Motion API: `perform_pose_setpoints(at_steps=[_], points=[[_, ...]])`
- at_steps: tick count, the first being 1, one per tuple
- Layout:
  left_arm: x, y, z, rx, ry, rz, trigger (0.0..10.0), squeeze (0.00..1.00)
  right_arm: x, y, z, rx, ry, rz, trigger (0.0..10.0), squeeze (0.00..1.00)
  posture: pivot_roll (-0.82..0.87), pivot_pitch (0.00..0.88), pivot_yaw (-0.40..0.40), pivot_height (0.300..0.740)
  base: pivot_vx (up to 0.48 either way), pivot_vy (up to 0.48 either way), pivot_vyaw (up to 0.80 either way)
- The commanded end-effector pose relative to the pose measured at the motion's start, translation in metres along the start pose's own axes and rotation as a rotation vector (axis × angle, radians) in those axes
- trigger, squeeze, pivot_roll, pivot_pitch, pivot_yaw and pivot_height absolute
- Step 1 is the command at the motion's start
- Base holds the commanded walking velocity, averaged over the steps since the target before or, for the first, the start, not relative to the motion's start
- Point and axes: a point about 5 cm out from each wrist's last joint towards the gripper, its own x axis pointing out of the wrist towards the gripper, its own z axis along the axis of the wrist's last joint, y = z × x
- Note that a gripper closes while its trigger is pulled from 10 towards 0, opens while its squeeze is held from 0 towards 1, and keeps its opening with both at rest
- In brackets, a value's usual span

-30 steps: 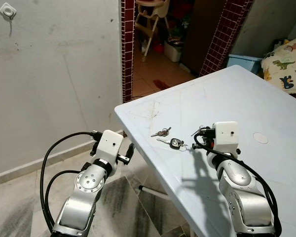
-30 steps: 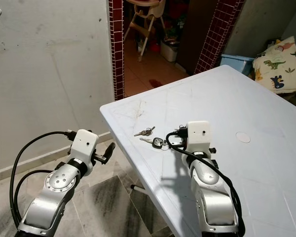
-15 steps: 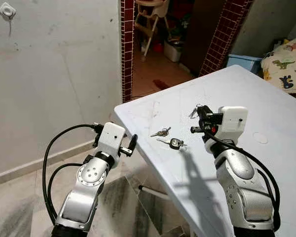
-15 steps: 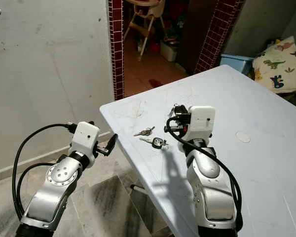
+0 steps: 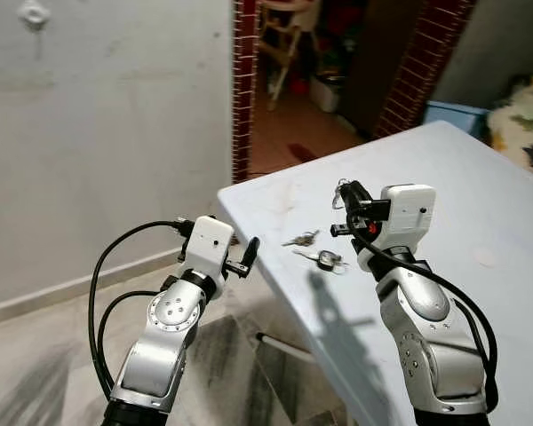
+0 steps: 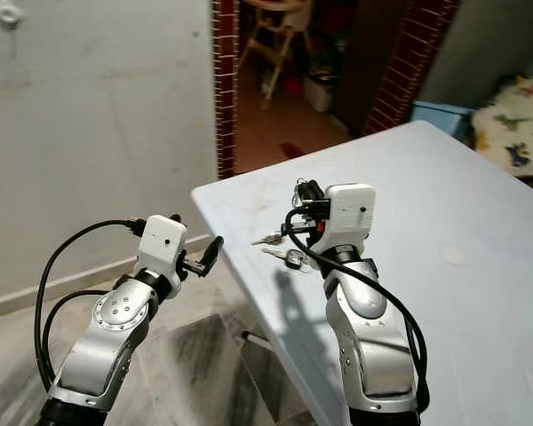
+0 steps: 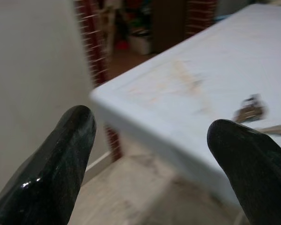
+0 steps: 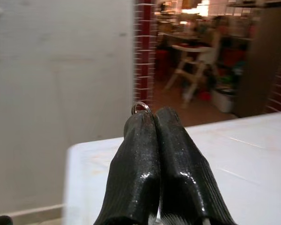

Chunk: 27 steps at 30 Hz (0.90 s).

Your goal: Hang keys on a hook

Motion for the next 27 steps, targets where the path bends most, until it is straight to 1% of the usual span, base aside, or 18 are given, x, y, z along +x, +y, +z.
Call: perform_pose_setpoints(at_steps=[1, 4, 7, 12, 15, 17, 19, 22, 27], points=[[0.0, 0.004, 0.001, -0.004, 0.006, 0.026, 10.0, 0.0, -0.001, 0.001, 0.005, -0.011, -0.026, 0.002, 10.0, 0.0, 0.07, 0.0, -0.063, 0.74, 0.0, 0.0, 0.8], [-0.001, 0.007, 0.001, 0.01, 0.0, 0.041, 10.0, 0.0, -0.002, 0.001, 0.002, -0.01, -0.022, -0.002, 10.0, 0.0, 0.07, 0.0, -0.06, 0.74, 0.0, 0.0, 0.8], [-0.004, 0.01, -0.003, 0.016, 0.024, 0.043, 10.0, 0.0, -0.003, 0.001, 0.0, -0.013, -0.018, -0.01, 10.0, 0.0, 0.08, 0.0, -0.054, 0.74, 0.0, 0.0, 0.8], [-0.005, 0.012, -0.004, 0.043, 0.015, 0.015, 10.0, 0.0, -0.002, 0.002, -0.003, -0.017, -0.012, -0.014, 10.0, 0.0, 0.09, 0.0, -0.048, 0.74, 0.0, 0.0, 0.8], [-0.003, 0.013, -0.004, 0.024, 0.024, 0.022, 10.0, 0.0, -0.001, 0.002, -0.005, -0.015, -0.01, -0.019, 10.0, 0.0, 0.09, 0.0, -0.045, 0.74, 0.0, 0.0, 0.8], [-0.002, 0.014, -0.004, -0.006, 0.035, 0.032, 10.0, 0.0, 0.0, 0.002, -0.005, -0.014, -0.011, -0.022, 10.0, 0.0, 0.09, 0.0, -0.043, 0.74, 0.0, 0.0, 0.8], [-0.001, 0.014, -0.003, -0.004, 0.036, 0.033, 10.0, 0.0, 0.0, 0.001, -0.006, -0.014, -0.011, -0.024, 10.0, 0.0, 0.09, 0.0, -0.042, 0.74, 0.0, 0.0, 0.8], [-0.001, 0.015, -0.004, -0.024, 0.048, 0.041, 10.0, 0.0, 0.0, 0.0, -0.007, -0.016, -0.008, -0.03, 10.0, 0.0, 0.09, 0.0, -0.039, 0.74, 0.0, 0.0, 0.8], [-0.002, 0.015, -0.006, -0.023, 0.056, 0.032, 10.0, 0.0, 0.0, 0.0, -0.007, -0.011, -0.009, -0.039, 10.0, 0.0, 0.09, 0.0, -0.037, 0.74, 0.0, 0.0, 0.8]])
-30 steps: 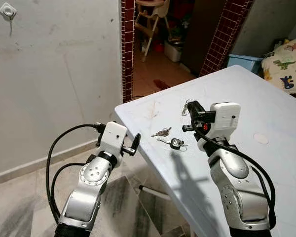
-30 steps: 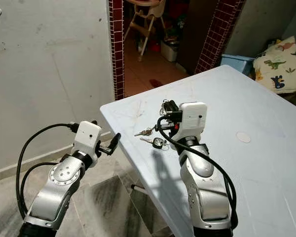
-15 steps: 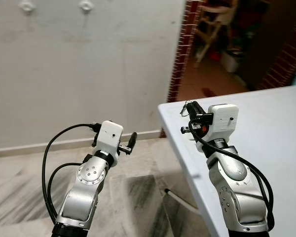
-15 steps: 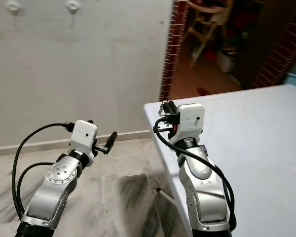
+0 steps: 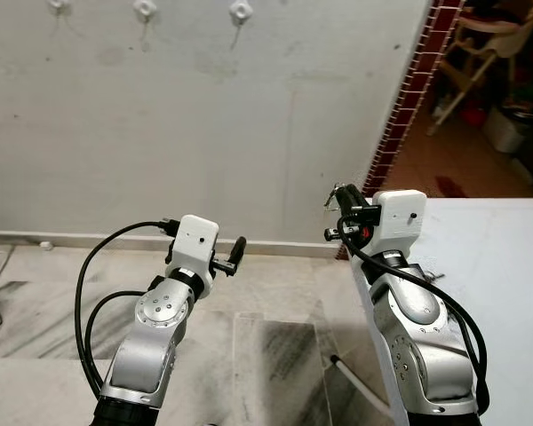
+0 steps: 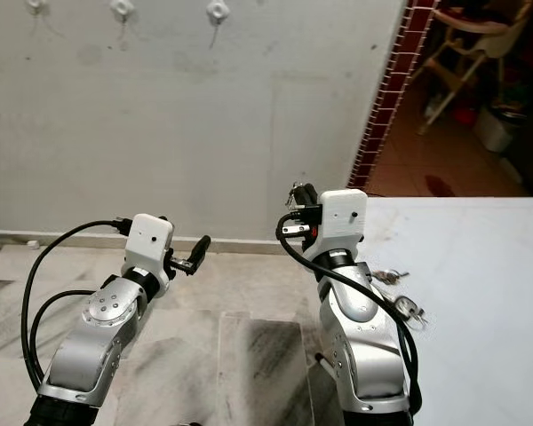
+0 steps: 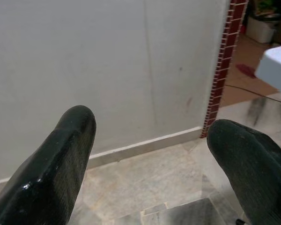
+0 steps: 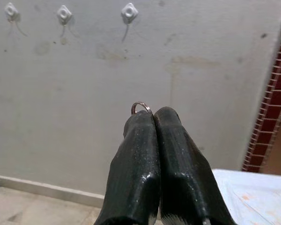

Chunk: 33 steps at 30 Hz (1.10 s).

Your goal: Hang keys on a hook

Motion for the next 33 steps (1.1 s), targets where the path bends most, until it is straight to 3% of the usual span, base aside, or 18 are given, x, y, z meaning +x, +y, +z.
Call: perform_pose_setpoints(at_steps=[1, 4, 12, 33], points=[[0.0007, 0.0001, -0.0005, -0.009, 0.016, -0.006, 10.0, 0.0, -0.0001, -0.002, 0.0009, -0.001, -0.009, -0.016, 10.0, 0.0, 0.09, 0.0, -0.036, 0.74, 0.0, 0.0, 0.8], [0.001, 0.0, -0.0024, -0.045, 0.037, -0.003, 10.0, 0.0, -0.0007, -0.003, -0.0011, 0.012, 0.0, -0.027, 10.0, 0.0, 0.09, 0.0, -0.037, 0.74, 0.0, 0.0, 0.0], [0.0028, -0.0023, -0.001, -0.033, 0.031, -0.023, 10.0, 0.0, -0.0009, -0.0071, -0.0016, 0.011, 0.006, -0.047, 10.0, 0.0, 0.08, 0.005, -0.037, 0.74, 0.0, 0.0, 0.0], [0.003, 0.0008, -0.0027, -0.034, 0.057, -0.015, 10.0, 0.0, -0.0004, -0.0108, -0.0027, 0.002, 0.013, -0.069, 10.0, 0.0, 0.08, 0.014, -0.028, 0.74, 0.0, 0.48, 0.0]])
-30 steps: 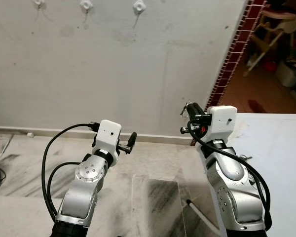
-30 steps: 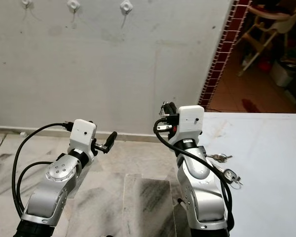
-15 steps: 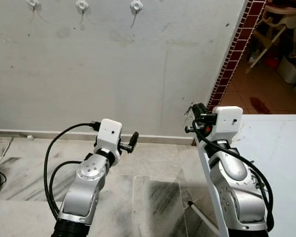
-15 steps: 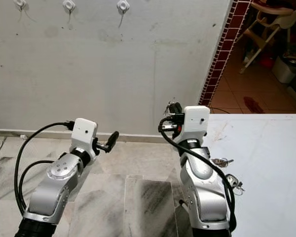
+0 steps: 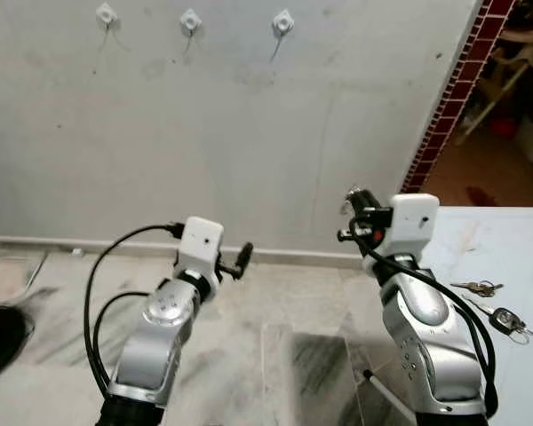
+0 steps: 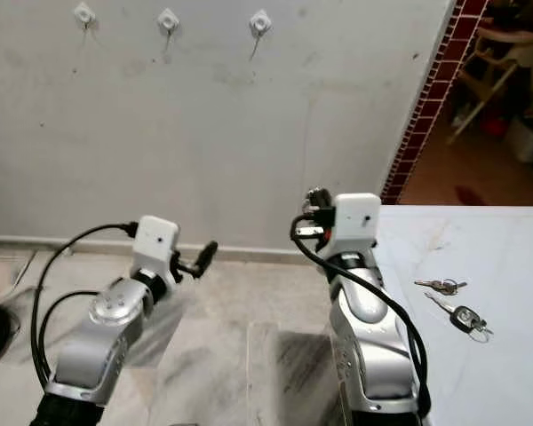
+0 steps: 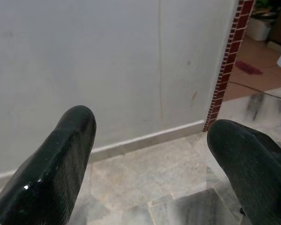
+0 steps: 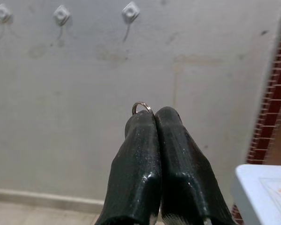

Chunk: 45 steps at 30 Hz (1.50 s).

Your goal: Hang keys on a hook

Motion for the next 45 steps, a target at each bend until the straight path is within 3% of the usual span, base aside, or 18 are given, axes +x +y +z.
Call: perform_pose_setpoints(at_steps=[1, 8, 13, 25, 45], points=[[-0.001, 0.009, 0.001, 0.015, 0.01, 0.032, 10.0, 0.0, 0.001, 0.005, 0.005, -0.001, -0.019, 0.011, 10.0, 0.0, 0.08, 0.014, -0.028, 0.74, 0.0, 0.48, 0.0], [0.0, 0.012, 0.001, 0.002, 0.014, 0.056, 10.0, 0.0, 0.001, 0.006, 0.005, 0.001, -0.022, 0.013, 10.0, 0.0, 0.1, 0.013, -0.032, 0.74, 0.0, 0.48, 0.0], [0.0, 0.011, 0.009, -0.015, -0.036, 0.025, 10.0, 0.0, 0.002, 0.007, 0.005, 0.006, -0.023, 0.02, 10.0, 0.0, 0.1, 0.008, -0.037, 0.74, 0.0, 0.0, 0.0], [-0.001, 0.01, 0.01, -0.061, -0.043, 0.001, 10.0, 0.0, 0.002, 0.01, 0.004, 0.009, -0.018, 0.029, 10.0, 0.0, 0.1, 0.004, -0.04, 0.74, 0.0, 0.0, 0.0], [-0.002, 0.008, 0.008, -0.08, -0.026, -0.029, 10.0, 0.0, 0.002, 0.011, 0.002, 0.005, -0.011, 0.034, 10.0, 0.0, 0.1, 0.012, -0.034, 0.74, 0.365, 0.0, 0.0]])
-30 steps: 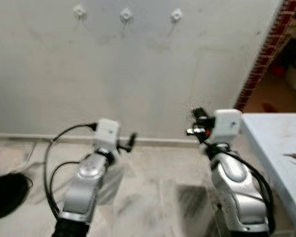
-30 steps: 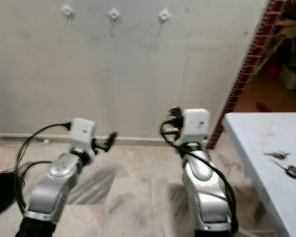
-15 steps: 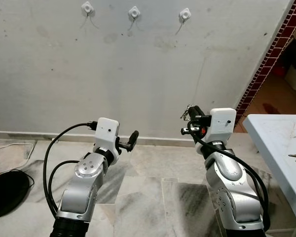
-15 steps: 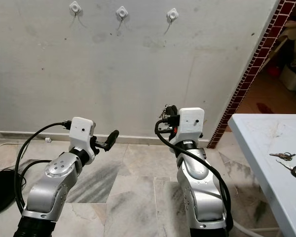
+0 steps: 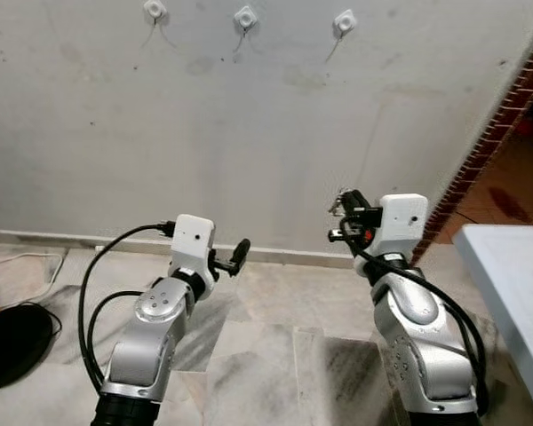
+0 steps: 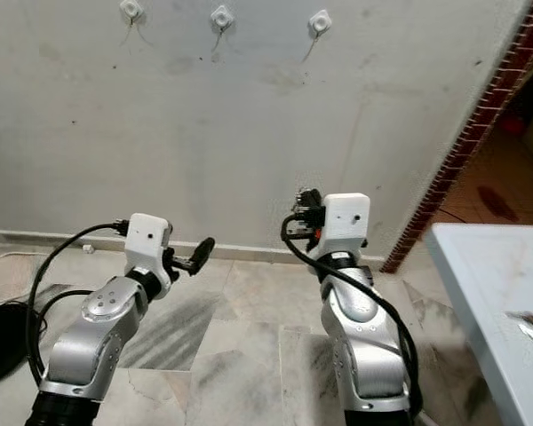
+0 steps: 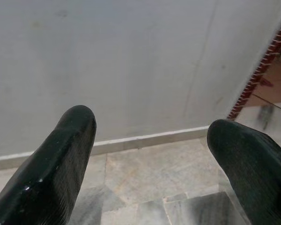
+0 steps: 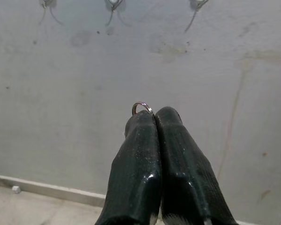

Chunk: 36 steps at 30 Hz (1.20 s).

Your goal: Hang keys on a hook

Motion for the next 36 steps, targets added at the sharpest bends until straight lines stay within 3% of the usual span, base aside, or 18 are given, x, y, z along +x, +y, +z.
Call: perform_pose_setpoints(at_steps=[1, 14, 36], points=[[-0.0008, 0.0007, 0.0046, 0.008, -0.009, -0.007, 10.0, 0.0, 0.0, 0.0031, 0.0024, -0.001, -0.012, 0.013, 10.0, 0.0, 0.1, 0.012, -0.034, 0.74, 0.416, 0.0, 0.0], [-0.003, -0.0031, 0.0023, -0.001, 0.005, -0.019, 10.0, 0.0, 0.0001, 0.0057, 0.002, 0.002, -0.012, 0.022, 10.0, 0.0, 0.1, 0.015, -0.031, 0.74, 0.414, 0.0, -0.36], [-0.0039, -0.0044, 0.0009, -0.002, 0.016, -0.013, 10.0, 0.0, 0.0005, 0.007, 0.0021, -0.023, -0.014, 0.045, 10.0, 0.0, 0.1, 0.019, -0.039, 0.74, 0.408, 0.0, 0.0]])
